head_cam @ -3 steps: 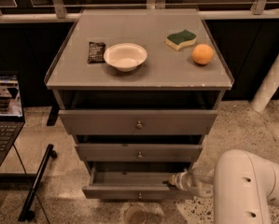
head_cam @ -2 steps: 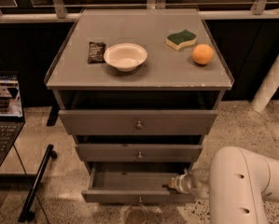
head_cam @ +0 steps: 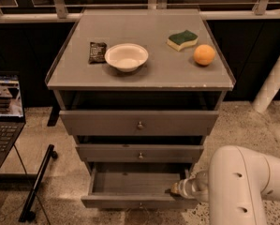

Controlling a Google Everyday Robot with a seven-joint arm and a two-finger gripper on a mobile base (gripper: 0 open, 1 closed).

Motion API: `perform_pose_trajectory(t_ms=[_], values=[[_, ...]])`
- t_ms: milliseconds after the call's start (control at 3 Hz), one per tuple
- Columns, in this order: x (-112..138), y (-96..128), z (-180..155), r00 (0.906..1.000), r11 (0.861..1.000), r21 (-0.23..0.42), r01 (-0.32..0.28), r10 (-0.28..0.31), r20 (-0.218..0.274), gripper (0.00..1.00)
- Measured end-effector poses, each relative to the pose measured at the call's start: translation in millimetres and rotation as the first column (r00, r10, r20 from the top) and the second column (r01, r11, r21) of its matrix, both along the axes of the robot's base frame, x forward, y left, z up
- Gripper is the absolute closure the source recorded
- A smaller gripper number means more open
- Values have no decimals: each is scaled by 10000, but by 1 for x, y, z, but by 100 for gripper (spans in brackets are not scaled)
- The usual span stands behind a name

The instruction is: Open bottom drawer

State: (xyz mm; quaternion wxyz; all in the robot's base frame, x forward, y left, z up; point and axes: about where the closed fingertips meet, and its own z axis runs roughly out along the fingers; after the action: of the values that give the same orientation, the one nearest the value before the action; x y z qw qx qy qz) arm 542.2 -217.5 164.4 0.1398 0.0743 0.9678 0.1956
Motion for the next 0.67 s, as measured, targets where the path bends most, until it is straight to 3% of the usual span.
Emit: perform_pose_trajectory(t_ms=[333, 667], values=[[1, 0, 3, 10000, 10000, 3, 3, -3, -7, 100], [-27, -9, 1, 9984, 9996, 235, 186, -173, -545, 100]])
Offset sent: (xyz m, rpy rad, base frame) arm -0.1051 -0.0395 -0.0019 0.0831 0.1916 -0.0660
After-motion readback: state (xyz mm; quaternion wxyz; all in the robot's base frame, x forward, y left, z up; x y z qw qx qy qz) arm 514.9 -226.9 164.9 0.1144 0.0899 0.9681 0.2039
